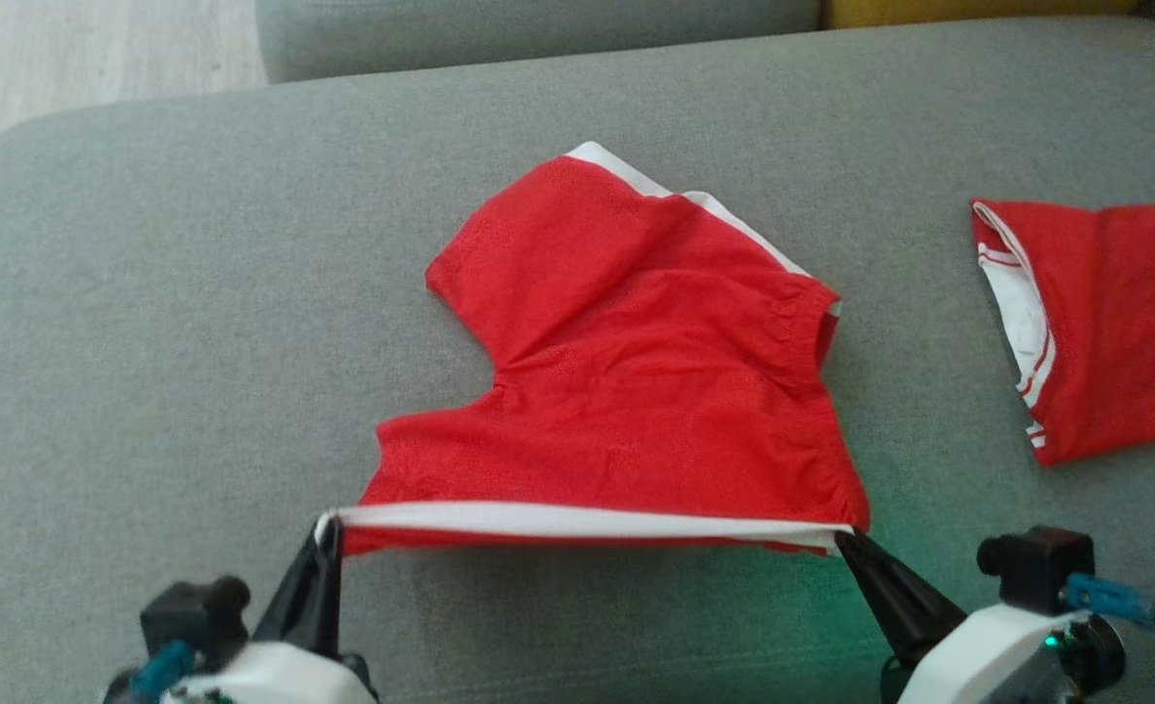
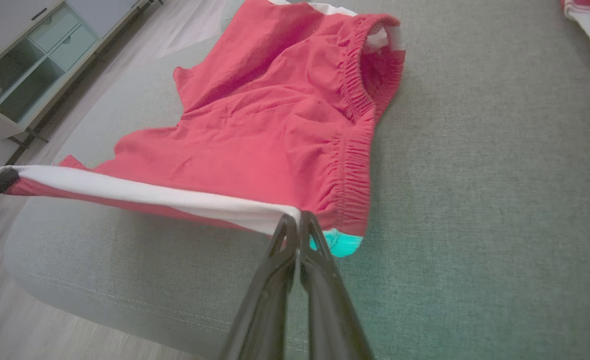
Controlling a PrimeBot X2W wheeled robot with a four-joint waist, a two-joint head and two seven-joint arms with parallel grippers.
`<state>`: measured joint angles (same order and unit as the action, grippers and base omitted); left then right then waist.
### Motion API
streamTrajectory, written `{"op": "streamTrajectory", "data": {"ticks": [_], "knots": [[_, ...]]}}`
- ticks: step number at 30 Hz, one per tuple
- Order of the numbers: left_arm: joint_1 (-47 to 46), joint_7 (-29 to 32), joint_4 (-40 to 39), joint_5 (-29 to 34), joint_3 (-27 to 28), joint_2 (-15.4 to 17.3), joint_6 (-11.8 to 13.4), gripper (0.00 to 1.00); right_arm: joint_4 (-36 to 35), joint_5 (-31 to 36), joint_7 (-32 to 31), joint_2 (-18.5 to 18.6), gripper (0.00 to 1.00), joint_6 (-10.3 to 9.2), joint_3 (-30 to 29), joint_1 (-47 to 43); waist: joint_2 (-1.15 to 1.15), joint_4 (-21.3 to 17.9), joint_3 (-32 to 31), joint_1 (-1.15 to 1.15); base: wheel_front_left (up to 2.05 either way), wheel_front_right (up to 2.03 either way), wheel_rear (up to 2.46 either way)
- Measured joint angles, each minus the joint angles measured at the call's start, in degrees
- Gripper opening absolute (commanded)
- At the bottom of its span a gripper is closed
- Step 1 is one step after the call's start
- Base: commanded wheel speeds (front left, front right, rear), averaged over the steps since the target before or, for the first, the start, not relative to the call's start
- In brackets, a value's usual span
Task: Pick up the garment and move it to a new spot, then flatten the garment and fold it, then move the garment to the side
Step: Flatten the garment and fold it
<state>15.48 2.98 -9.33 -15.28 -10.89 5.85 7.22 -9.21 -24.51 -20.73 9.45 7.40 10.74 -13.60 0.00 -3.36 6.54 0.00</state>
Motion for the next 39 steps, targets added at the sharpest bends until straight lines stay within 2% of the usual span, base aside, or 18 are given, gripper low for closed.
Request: {"op": "streamTrajectory", "data": {"ticks": [3,6,7,11,15,19,25,30,31,32,33,34,39], "knots": [[-5.47,0.03,0.77,0.08,0.03,1.74,-1.74,0.00,-0.85,0.20,-1.59,-1.52,0.00,0.00,-0.37,1.08,0.00,-0.35,1.58,0.00,0.00,0.00,0.00],[-14.24,0.99,3.69,0.09,0.04,3.25,-3.69,0.00,-0.30,-0.37,-2.18,-2.07,0.00,0.00,-0.25,5.99,0.00,-0.56,3.48,0.00,0.00,0.00,0.00],[-14.24,0.99,3.69,0.09,0.04,3.25,-3.69,0.00,-0.30,-0.37,-2.18,-2.07,0.00,0.00,-0.25,5.99,0.00,-0.56,3.48,0.00,0.00,0.00,0.00],[-27.40,3.35,9.71,0.09,-0.21,4.45,-6.68,0.00,3.45,-1.94,-2.56,-3.01,0.00,-0.01,-0.08,16.52,0.00,-1.23,6.63,0.00,0.00,0.00,0.00],[-40.15,5.63,18.47,0.00,-1.42,4.79,-9.80,0.00,8.99,-3.65,-1.93,-3.39,0.00,-0.01,0.44,25.49,0.00,-2.30,9.94,0.00,0.00,0.00,0.00],[-52.21,5.27,28.78,0.00,-2.08,4.70,-11.84,0.00,14.63,-5.50,0.70,-3.41,0.00,-0.01,1.00,32.39,0.00,-3.79,13.10,0.00,0.00,0.00,0.00],[-66.32,1.77,43.91,0.47,-3.53,4.71,-13.39,0.00,21.53,-9.31,6.26,-3.63,0.00,-0.01,3.45,41.37,0.00,-7.16,16.91,0.00,0.00,0.00,0.00],[-73.42,-0.05,55.22,0.53,-5.05,4.63,-14.29,0.00,27.33,-12.47,9.78,-4.16,0.00,-0.01,6.69,46.32,0.00,-10.10,19.19,0.00,0.00,0.00,0.00],[-74.21,-0.07,57.28,0.27,-5.17,4.58,-14.29,0.15,28.16,-13.28,10.79,-4.21,0.00,-0.01,7.48,46.84,0.00,-10.54,19.57,0.01,0.00,0.00,0.00],[-74.77,-0.24,59.20,-0.16,-5.33,4.47,-14.32,0.53,29.05,-13.54,11.67,-4.24,0.41,-0.01,8.15,47.36,0.00,-10.95,19.89,0.01,0.00,0.00,0.00],[-74.96,-0.77,60.71,-0.56,-5.43,4.36,-14.35,1.00,29.83,-13.79,12.55,-4.24,0.96,-0.01,8.80,47.69,0.00,-11.26,20.11,0.01,0.00,0.00,0.00],[-74.97,-1.40,62.08,-1.04,-5.55,4.23,-14.35,1.00,30.47,-13.84,13.80,-4.23,1.00,-0.01,9.28,47.95,0.00,-11.46,20.27,0.01,0.00,0.00,0.00],[-74.82,-7.73,65.97,-2.54,-5.92,3.71,-14.32,1.00,30.81,-13.72,22.36,-2.76,1.00,-0.01,11.07,48.15,0.00,-11.03,19.70,0.01,0.00,0.00,0.00]]}}
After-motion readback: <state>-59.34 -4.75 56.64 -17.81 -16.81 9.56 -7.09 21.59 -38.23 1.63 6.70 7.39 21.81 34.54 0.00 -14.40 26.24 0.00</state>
